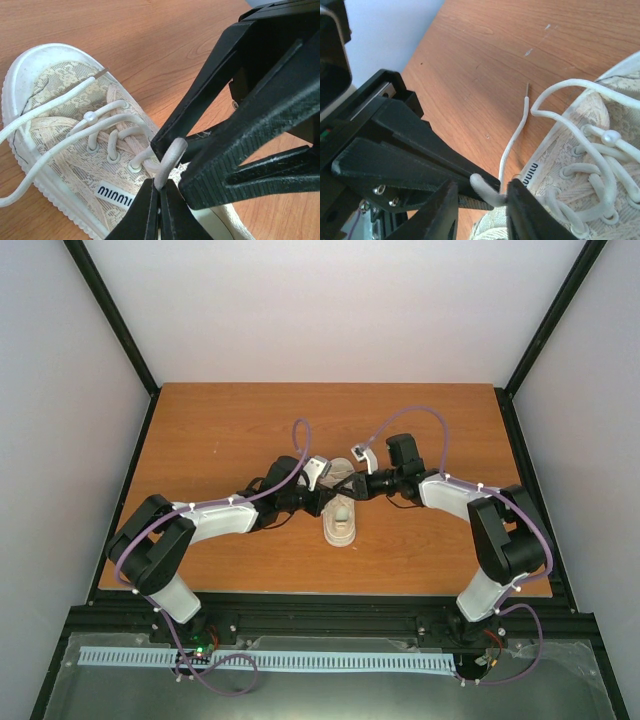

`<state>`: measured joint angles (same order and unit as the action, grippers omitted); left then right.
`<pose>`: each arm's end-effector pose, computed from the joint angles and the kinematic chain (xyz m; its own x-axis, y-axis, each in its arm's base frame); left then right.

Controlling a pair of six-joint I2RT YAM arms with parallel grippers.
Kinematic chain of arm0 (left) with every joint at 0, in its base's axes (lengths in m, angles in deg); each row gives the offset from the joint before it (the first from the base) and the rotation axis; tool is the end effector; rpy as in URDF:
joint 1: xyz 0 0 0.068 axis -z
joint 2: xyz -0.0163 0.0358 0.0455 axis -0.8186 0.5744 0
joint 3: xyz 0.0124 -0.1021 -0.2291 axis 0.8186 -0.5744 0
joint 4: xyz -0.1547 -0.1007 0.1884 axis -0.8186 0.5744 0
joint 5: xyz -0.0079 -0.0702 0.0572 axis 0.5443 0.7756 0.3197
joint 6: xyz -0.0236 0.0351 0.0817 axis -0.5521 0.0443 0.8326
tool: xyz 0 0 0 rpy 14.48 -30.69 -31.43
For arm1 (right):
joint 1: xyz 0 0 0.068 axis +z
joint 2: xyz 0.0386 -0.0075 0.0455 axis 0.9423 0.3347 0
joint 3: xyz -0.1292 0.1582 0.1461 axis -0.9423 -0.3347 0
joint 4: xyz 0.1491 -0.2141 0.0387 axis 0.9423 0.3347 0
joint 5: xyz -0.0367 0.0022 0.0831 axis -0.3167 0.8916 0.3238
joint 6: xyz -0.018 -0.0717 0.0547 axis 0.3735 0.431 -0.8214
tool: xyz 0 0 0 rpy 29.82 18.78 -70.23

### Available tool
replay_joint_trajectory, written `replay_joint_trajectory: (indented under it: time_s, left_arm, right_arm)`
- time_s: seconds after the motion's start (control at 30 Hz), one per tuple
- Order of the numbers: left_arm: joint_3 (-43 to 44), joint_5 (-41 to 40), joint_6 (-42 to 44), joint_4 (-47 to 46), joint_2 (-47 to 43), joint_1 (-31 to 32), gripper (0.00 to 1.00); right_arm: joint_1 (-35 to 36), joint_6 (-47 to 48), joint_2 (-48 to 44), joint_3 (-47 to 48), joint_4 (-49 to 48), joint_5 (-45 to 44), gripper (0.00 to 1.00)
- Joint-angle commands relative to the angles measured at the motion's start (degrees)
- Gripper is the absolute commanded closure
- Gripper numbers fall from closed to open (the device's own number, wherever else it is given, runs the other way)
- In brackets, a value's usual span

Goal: Tie the shoes

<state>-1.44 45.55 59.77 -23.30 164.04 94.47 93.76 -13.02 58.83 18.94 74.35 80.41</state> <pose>0.2709 -0.2547 0.1308 -0.6497 0.1565 -0.7439 0.6281 0.6618 -0.4093 0.3012 0.1994 0.1356 -0.7875 -0.1812 -0.5891 -0.6048 0.4113 0.6820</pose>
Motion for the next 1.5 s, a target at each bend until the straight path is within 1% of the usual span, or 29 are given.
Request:
replay_joint_trajectory:
  time_s: [0.0,0.03,0.07,0.1,0.13,0.17,0.2,0.23,0.3,0.33,0.4,0.47,0.53,0.6,0.7,0.77,0.97,1.07,1.13,1.37,1.43,1.47]
  left_arm:
    - [0.87,0.65,0.28,-2.14,0.22,-0.24,0.99]
    - [0.90,0.63,0.35,-2.01,0.16,-0.24,0.99]
    - [0.91,0.63,0.35,-1.87,0.13,-0.22,0.97]
    - [0.99,0.38,0.34,-1.59,-0.06,-0.25,0.89]
    - [0.93,-0.39,0.33,-1.14,-0.47,-0.24,0.74]
    - [0.76,-1.81,0.16,-0.71,-1.31,-0.24,0.63]
    - [-0.01,-3.33,0.04,-0.48,-2.65,-0.24,0.53]
    - [-0.84,-5.12,-0.05,-0.50,-4.25,-0.24,0.47]
    - [-1.42,-8.84,-0.08,0.92,-7.90,-0.24,0.37]
    - [-0.97,-10.57,-0.06,2.51,-9.18,-0.29,0.35]
    - [1.08,-12.55,-0.36,6.21,-10.21,-0.96,0.35]
    - [2.98,-12.65,-2.35,8.52,-9.88,-2.91,0.37]
    - [4.73,-10.71,-4.69,9.59,-8.18,-5.60,0.38]
    - [8.12,-6.17,-5.19,11.48,-4.62,-7.79,0.38]
    - [15.90,-1.24,-3.09,16.89,3.41,-8.33,0.44]
    - [18.54,0.83,-1.55,17.47,6.63,-8.33,0.45]
    - [26.37,0.22,4.17,23.72,14.26,-8.33,0.46]
    - [28.32,-0.66,5.51,26.08,16.44,-8.33,0.45]
    - [28.73,-0.46,6.11,26.74,17.47,-8.33,0.43]
    - [27.94,1.25,6.57,26.89,18.64,-8.33,0.42]
    - [27.77,1.69,6.57,26.55,18.96,-8.33,0.44]
    - [27.85,1.88,6.50,26.49,19.32,-8.33,0.47]
  right_arm:
    - [0.41,1.17,0.55,1.35,-1.95,1.08,0.81]
    - [0.42,1.22,0.30,1.18,-1.95,0.66,0.87]
    - [0.42,1.29,0.02,0.87,-1.90,0.09,0.94]
    - [0.42,1.42,-0.37,0.63,-1.79,-0.40,0.97]
    - [0.42,1.47,-0.73,0.15,-1.70,-1.02,0.97]
    - [0.42,1.60,-1.12,-0.07,-1.68,-1.31,0.97]
    - [0.38,1.58,-1.44,-0.44,-1.67,-1.54,0.97]
    - [0.38,1.58,-1.76,-1.02,-1.72,-1.67,0.97]
    - [0.37,1.58,-1.93,-1.65,-1.86,-1.78,0.97]
    - [0.41,1.52,-1.92,-2.02,-1.92,-1.74,0.97]
    - [0.42,1.41,-1.71,-2.67,-2.15,-1.57,0.97]
    - [0.42,1.35,-1.79,-3.33,-2.51,-1.72,0.97]
    - [0.37,1.38,-2.20,-4.01,-2.64,-2.04,0.97]
    - [0.41,1.30,-2.59,-4.67,-2.84,-2.22,0.97]
    - [0.42,1.19,-2.71,-5.03,-3.00,-1.98,0.97]
    - [0.46,1.17,-2.76,-4.97,-3.14,-1.81,0.97]
    - [0.60,0.73,-2.33,-4.95,-4.05,-1.29,0.97]
    - [0.68,0.84,-2.01,-4.77,-4.06,-1.04,0.97]
    - [0.68,0.95,-1.84,-4.77,-4.01,-0.99,0.97]
    - [0.64,1.11,-1.63,-4.69,-4.07,-0.91,0.97]
    - [0.68,1.11,-1.57,-4.55,-4.00,-0.99,0.97]
    - [0.68,1.19,-1.52,-4.47,-4.01,-1.01,0.97]
